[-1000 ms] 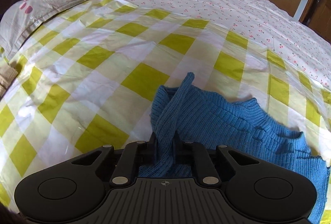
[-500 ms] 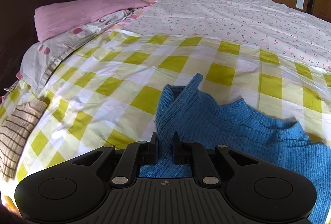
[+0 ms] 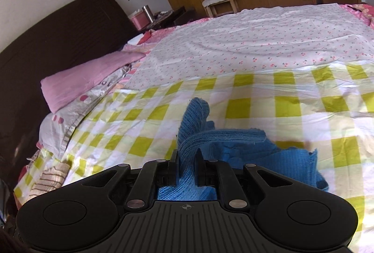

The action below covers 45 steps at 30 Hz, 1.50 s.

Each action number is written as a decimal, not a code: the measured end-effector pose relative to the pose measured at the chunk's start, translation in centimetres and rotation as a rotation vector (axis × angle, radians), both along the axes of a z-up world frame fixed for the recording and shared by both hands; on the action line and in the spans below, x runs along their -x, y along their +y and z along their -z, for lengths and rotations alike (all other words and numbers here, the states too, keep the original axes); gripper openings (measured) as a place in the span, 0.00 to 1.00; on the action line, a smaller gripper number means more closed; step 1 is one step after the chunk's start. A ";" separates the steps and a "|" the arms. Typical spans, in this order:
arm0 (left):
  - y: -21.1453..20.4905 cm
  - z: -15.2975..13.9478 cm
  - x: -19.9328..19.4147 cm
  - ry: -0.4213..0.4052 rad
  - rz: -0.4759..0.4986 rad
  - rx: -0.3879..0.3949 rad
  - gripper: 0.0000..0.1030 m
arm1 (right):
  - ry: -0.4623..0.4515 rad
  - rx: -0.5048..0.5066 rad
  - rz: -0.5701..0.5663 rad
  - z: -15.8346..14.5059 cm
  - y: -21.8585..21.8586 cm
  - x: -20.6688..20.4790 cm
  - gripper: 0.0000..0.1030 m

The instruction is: Fold small clothes

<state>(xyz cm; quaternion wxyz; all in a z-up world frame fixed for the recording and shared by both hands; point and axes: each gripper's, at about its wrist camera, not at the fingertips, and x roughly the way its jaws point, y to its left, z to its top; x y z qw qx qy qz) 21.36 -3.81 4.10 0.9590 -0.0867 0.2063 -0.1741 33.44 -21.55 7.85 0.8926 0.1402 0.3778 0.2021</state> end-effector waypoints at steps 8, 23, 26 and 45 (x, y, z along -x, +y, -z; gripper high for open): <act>-8.5 3.5 1.1 0.006 0.172 -0.254 0.20 | 0.124 -0.075 0.159 7.8 -8.8 1.3 0.11; -11.5 4.7 2.8 0.078 0.297 -0.274 0.26 | 0.086 -0.014 0.199 9.0 -10.9 4.3 0.19; -11.7 4.6 2.8 0.072 0.314 -0.266 0.28 | 0.053 -0.024 0.154 7.8 -10.1 5.4 0.19; -4.8 1.6 3.5 0.076 0.259 -0.169 0.31 | 0.076 0.147 0.127 9.6 -9.3 7.4 0.03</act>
